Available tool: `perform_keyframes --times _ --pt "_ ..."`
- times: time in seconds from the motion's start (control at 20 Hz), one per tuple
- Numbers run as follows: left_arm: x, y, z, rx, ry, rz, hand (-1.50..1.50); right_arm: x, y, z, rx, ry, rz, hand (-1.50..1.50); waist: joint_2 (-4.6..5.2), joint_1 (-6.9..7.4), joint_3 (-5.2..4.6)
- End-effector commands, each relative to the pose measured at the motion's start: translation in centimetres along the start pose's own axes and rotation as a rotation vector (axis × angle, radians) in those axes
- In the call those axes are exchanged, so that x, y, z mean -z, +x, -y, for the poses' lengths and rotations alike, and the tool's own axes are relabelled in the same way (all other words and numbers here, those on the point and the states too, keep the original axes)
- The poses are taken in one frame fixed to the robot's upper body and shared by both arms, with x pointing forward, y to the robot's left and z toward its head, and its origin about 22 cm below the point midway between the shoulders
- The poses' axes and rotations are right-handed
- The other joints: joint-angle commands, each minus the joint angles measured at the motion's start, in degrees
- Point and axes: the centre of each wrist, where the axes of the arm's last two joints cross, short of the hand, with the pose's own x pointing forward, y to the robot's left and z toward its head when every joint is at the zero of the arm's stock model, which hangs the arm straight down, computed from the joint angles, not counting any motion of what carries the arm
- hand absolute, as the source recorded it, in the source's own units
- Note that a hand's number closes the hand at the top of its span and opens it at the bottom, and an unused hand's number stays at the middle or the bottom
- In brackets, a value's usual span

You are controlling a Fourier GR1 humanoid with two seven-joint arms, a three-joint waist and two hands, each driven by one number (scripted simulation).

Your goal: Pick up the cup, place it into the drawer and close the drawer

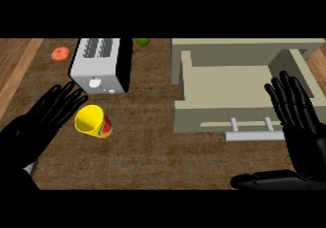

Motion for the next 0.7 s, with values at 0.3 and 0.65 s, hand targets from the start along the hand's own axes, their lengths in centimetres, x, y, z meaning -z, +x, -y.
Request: perform_keyframes --times 0.3,0.65 --pt "-0.7 -4.5 -10.0 -0.129 -0.090 -0.130 -1.50 3.4 -1.4 1.5 0.012 0.021 -0.038 -1.50 -0.27 0.52 0.13" --pt "0.7 -7.8 -11.8 -0.100 -0.045 -0.222 -1.50 4.7 0.7 2.0 -0.007 0.045 -0.016 -1.50 -0.45 0.42 0.14"
